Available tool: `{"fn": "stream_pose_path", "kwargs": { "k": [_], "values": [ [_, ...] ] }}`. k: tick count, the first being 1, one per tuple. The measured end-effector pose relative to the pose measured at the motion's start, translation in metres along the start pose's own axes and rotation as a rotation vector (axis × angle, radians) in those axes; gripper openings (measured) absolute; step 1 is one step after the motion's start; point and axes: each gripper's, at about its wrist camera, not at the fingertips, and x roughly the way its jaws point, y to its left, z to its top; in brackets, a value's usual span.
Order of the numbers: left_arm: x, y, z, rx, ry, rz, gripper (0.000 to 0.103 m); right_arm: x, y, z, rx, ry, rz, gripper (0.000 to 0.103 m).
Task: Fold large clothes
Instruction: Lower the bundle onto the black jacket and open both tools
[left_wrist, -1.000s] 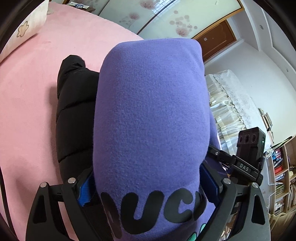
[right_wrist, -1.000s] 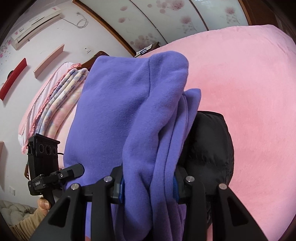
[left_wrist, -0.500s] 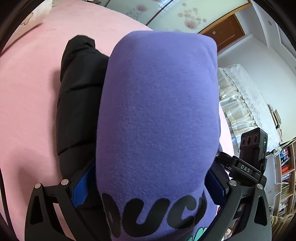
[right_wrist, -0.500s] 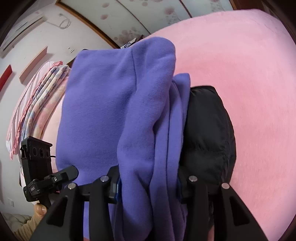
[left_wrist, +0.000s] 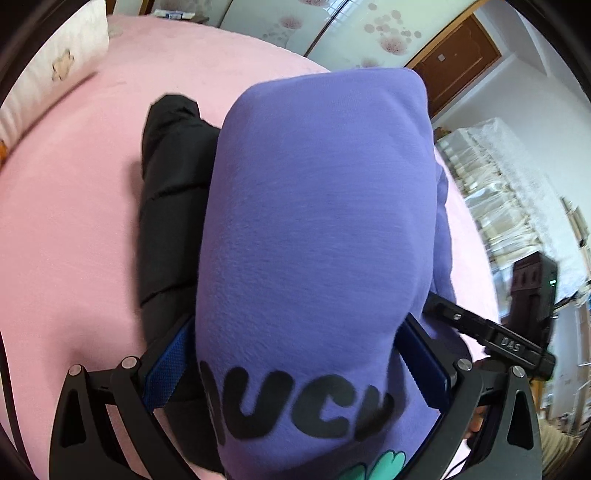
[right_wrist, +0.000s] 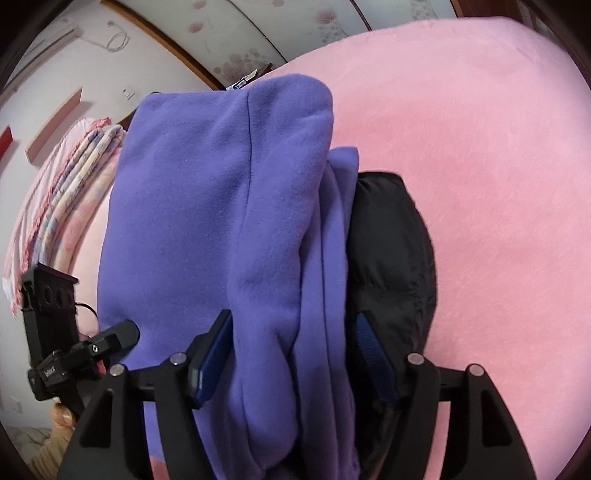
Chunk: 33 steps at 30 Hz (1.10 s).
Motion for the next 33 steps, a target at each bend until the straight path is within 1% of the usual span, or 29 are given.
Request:
{"fn": "stream_pose_path", "kwargs": {
  "k": [3,5,8,11,12,13,14,17,21,25,28,29,31,33],
  "values": [
    [-0.016,-0.025,-0.004,0.026,-0.009,0.073,0.103,-0.009,0.013,0.001,-0.054,-0.017,-0.058,0.068],
    [-0.029,-0.045,-0.011,0.045,-0.044,0.126,0.103,-0.017,0.02,0.0,-0.086,-0.031,-0.095,0.068],
    [-0.047,-0.066,-0.02,0.06,-0.087,0.186,0.103,-0.027,0.027,-0.003,-0.118,-0.051,-0.137,0.068],
    [-0.064,-0.077,-0.026,0.072,-0.123,0.229,0.103,-0.036,0.03,-0.01,-0.136,-0.057,-0.16,0.068],
    [-0.068,-0.086,-0.028,0.067,-0.132,0.24,0.103,-0.039,0.029,-0.014,-0.14,-0.06,-0.165,0.068],
    [-0.07,-0.095,-0.032,0.063,-0.14,0.237,0.103,-0.042,0.03,-0.017,-0.147,-0.06,-0.169,0.068],
    [-0.068,-0.099,-0.042,0.059,-0.146,0.232,0.103,-0.045,0.031,-0.022,-0.153,-0.054,-0.167,0.068],
    [-0.082,-0.106,-0.059,0.056,-0.172,0.23,0.103,-0.054,0.032,-0.031,-0.151,-0.053,-0.158,0.068],
    [-0.094,-0.141,-0.083,0.044,-0.214,0.228,0.103,-0.074,0.03,-0.047,-0.149,-0.05,-0.136,0.068],
    [-0.106,-0.165,-0.118,0.033,-0.234,0.202,0.103,-0.105,0.021,-0.07,-0.147,-0.049,-0.108,0.068],
    [-0.11,-0.186,-0.143,0.032,-0.245,0.214,0.103,-0.131,0.01,-0.087,-0.135,-0.05,-0.074,0.068],
    [-0.108,-0.187,-0.148,0.032,-0.245,0.219,0.103,-0.137,0.006,-0.09,-0.133,-0.052,-0.072,0.068],
    [-0.109,-0.203,-0.162,0.023,-0.245,0.229,0.103,-0.154,-0.003,-0.098,-0.13,-0.06,-0.059,0.068],
    [-0.107,-0.218,-0.175,0.011,-0.25,0.215,0.103,-0.172,-0.015,-0.105,-0.129,-0.063,-0.064,0.068]
  ]
}}
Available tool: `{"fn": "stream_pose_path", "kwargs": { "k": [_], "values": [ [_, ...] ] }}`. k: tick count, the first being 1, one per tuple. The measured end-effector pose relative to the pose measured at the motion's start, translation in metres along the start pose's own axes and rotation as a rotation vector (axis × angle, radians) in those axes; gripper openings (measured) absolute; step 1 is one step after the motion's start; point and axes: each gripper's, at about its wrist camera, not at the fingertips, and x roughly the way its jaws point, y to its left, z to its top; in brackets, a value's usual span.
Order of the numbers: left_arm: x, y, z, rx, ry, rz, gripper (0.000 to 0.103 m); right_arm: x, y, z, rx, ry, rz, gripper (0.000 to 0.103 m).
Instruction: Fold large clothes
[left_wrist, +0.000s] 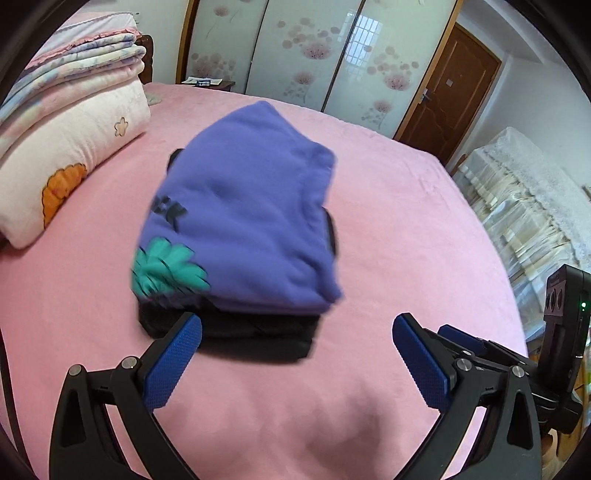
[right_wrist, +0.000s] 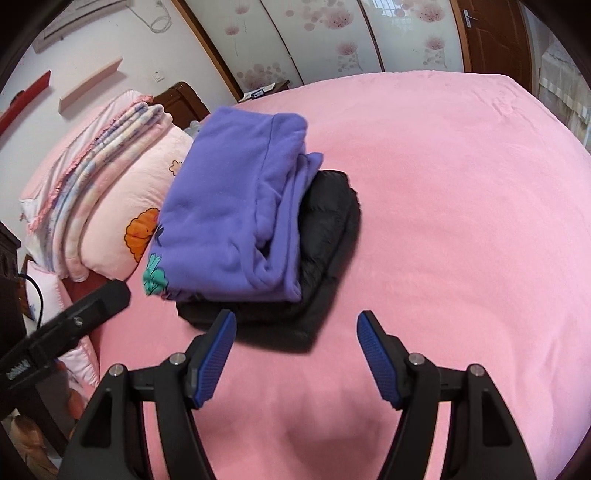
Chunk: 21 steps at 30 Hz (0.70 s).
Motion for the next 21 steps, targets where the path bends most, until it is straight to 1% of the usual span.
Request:
{"fn": "stream_pose_path", "kwargs": {
  "k": [4,8,11,16,21],
  "values": [
    [-0.009,-0.032,-0.021,-0.014,-0.007,-0.011,0.103,-0.04,-0.023,-0.014,-0.002,-0.031,-0.012,0.068],
    [-0.013,-0.059,-0.037,-0.008,-0.019,-0.002,0.103,-0.073,-0.047,-0.025,0.011,-0.072,-0.014,0.068],
    [-0.012,-0.074,-0.048,0.007,-0.029,0.015,0.103,-0.089,-0.062,-0.035,0.015,-0.104,-0.03,0.068],
    [-0.01,-0.101,-0.074,0.013,-0.043,0.012,0.103,-0.11,-0.086,-0.059,0.012,-0.143,-0.06,0.068],
    [-0.02,-0.125,-0.102,0.021,-0.082,0.054,0.103,-0.132,-0.106,-0.087,0.018,-0.171,-0.075,0.068]
  ]
}}
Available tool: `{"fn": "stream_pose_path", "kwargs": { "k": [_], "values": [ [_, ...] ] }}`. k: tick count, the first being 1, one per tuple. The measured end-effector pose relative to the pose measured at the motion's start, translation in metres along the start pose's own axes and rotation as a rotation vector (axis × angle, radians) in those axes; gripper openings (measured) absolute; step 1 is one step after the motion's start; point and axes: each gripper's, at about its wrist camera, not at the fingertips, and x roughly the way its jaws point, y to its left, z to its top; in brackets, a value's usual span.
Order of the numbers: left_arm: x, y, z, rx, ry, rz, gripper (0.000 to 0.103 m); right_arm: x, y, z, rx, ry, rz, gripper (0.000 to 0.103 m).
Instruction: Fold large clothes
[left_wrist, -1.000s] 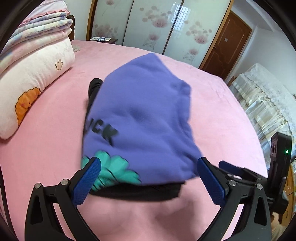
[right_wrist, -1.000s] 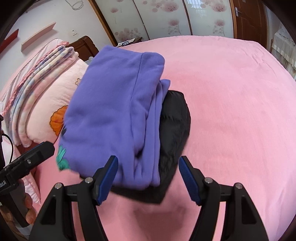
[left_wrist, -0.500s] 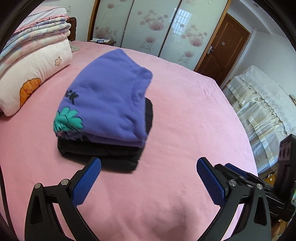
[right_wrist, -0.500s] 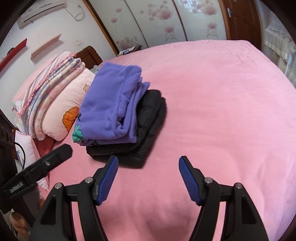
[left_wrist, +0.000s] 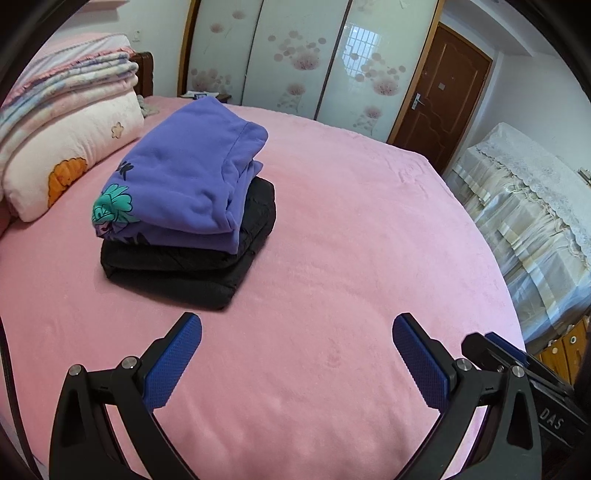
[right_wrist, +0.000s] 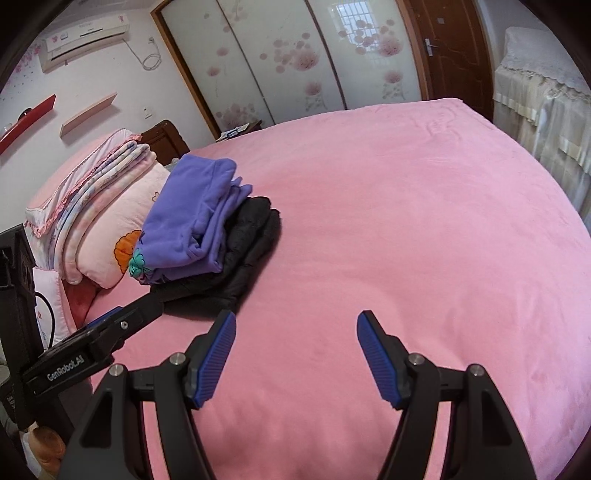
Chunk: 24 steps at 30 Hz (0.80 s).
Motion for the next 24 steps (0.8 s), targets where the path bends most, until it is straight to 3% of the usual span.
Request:
{"fn": "stream_pose_path", "kwargs": {
  "k": [8,18,24],
  "values": [
    [-0.066,-0.036,-0.034,0.072,-0.083,0.01,0.103,-0.068,-0.011,-0.04,0.009,-0.06,-0.033,0.068],
    [-0.183,-0.067,-0.104,0.172,-0.114,0.044,0.103,-0.17,0.003,-0.092,0.019,-0.109,-0.103,0.068],
    [-0.221,-0.074,-0.14,0.194,-0.109,0.044,0.103,-0.215,0.019,-0.121,-0.042,-0.141,-0.133,0.068]
  ]
}}
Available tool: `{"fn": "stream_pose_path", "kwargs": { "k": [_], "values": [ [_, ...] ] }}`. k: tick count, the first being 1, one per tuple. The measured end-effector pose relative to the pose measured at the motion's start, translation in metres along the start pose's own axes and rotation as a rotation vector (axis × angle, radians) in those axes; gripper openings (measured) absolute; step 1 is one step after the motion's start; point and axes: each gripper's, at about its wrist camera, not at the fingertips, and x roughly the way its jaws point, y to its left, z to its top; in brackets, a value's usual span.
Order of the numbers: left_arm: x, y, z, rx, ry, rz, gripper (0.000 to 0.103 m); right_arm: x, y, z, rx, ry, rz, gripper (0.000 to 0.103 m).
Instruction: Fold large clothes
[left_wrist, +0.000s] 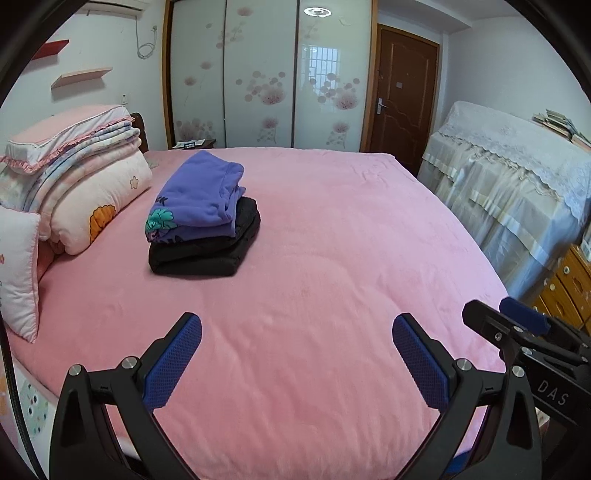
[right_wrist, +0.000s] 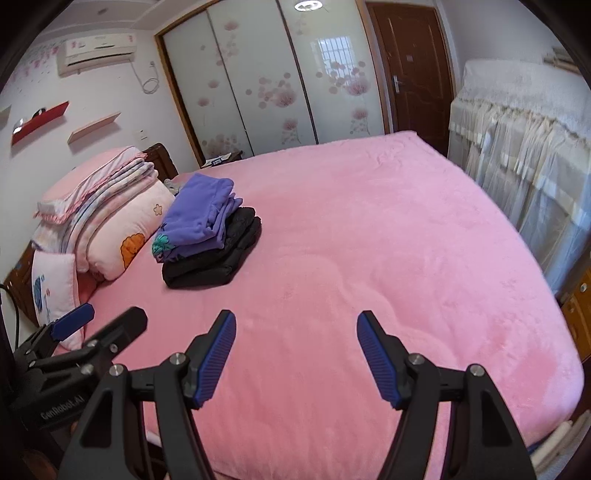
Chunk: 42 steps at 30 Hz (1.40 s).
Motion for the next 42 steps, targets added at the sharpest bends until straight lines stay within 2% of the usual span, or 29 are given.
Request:
{"fn": "stream_pose_path", "kwargs": {
  "k": [7,15,23,35,42],
  "values": [
    [-0.03,-0.001,-0.017,0.0,-0.028,0.001,0.103,-0.026,0.009,-0.021,-0.042,-0.004,-0.023,0.068],
    [-0.038,0.002,-0.032,-0.01,-0.02,0.023,0.103,-0.045,0.015,-0.036,-0.071,-0.03,-0.044,0.068],
    [-0.043,0.005,-0.041,-0.015,-0.022,0.04,0.103,-0.05,0.021,-0.046,-0.084,-0.037,-0.024,0.068],
    [-0.044,0.003,-0.051,0.018,-0.009,0.083,0.102,-0.051,0.026,-0.052,-0.101,-0.044,-0.041,0.068],
    [-0.041,0.003,-0.056,-0.001,0.014,0.084,0.102,-0.049,0.026,-0.058,-0.1,-0.036,-0.044,0.068]
  ]
}}
